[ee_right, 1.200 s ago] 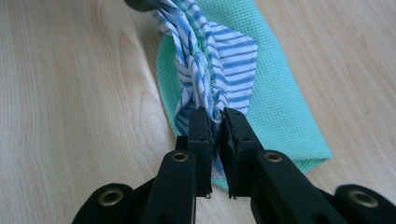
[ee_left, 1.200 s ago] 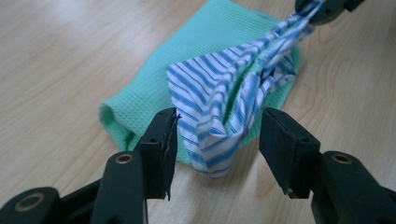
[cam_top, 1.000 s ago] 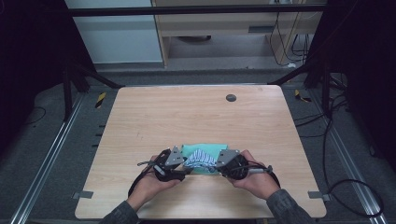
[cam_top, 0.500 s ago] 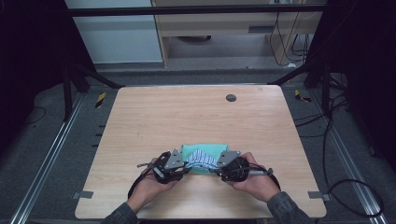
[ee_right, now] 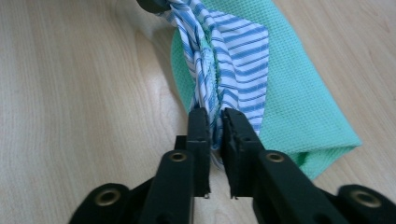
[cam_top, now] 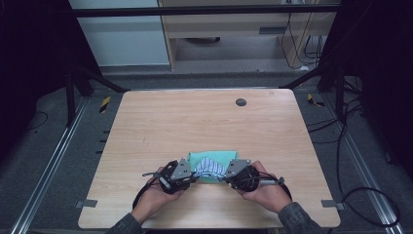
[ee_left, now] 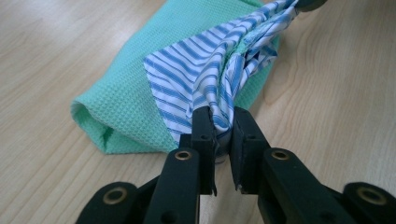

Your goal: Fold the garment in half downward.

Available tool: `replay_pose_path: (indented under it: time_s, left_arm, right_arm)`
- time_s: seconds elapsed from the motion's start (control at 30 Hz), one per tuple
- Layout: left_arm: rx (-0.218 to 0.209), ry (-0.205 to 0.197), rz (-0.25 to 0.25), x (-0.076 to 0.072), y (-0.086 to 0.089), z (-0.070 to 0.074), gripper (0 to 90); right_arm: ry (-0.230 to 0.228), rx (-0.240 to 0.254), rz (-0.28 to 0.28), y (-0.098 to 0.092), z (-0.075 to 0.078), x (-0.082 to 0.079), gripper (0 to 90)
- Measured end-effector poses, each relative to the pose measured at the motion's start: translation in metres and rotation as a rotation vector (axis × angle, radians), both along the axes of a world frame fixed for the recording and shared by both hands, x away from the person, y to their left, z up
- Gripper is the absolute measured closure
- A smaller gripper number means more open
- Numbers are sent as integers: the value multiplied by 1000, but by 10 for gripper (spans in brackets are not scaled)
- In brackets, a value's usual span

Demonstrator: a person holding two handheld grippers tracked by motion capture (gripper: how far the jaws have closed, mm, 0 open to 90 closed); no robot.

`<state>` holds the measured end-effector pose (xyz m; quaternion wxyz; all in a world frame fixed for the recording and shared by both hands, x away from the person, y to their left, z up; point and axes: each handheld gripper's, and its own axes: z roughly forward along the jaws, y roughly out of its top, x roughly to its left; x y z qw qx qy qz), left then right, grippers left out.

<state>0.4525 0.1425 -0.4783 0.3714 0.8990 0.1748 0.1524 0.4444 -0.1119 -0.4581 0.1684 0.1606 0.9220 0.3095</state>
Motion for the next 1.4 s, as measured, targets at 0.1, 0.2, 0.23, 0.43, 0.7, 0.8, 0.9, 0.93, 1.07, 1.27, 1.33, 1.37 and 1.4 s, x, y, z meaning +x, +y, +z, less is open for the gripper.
replay_pose_path:
  time_s: [0.1, 0.2, 0.23, 0.43, 0.7, 0.8, 0.9, 0.93, 1.07, 1.27, 1.33, 1.37, 1.4]
  left_arm:
    - [10, 4, -9, -2, 0, -3, 824]
    - [18, 16, -22, -3, 2, -7, 828]
    - [20, 20, -23, -3, 2, -8, 831]
    - [23, 38, -27, -4, 3, -11, 839]
    - [39, 58, -36, -6, 5, -14, 842]
    - [28, 65, -34, -7, 5, -15, 843]
    - [32, 69, -38, -9, 5, -15, 843]
    - [33, 70, -39, -9, 4, -15, 843]
    - [26, 78, -40, -10, 4, -15, 843]
    - [23, 85, -41, -13, 3, -14, 841]
    - [16, 89, -40, -14, 3, -15, 841]
    - [16, 91, -41, -14, 3, -14, 841]
    - [8, 93, -37, -15, 2, -15, 841]
  right_arm:
    - [7, -11, 12, 0, -4, -3, 864]
    - [10, -21, 28, 0, -7, -4, 875]
    - [12, -28, 36, 1, -9, -5, 878]
    - [21, -47, 50, 2, -14, -7, 882]
    - [36, -63, 56, 3, -18, -8, 884]
    - [36, -67, 57, 3, -18, -8, 884]
    - [42, -70, 57, 2, -19, -8, 884]
    - [43, -72, 55, 2, -19, -8, 884]
    - [41, -68, 52, 1, -18, -8, 884]
    - [36, -57, 54, -3, -15, -11, 884]
    - [37, -55, 51, -4, -14, -12, 883]
    - [37, -54, 57, -4, -14, -13, 883]
    - [36, -51, 55, -4, -13, -14, 883]
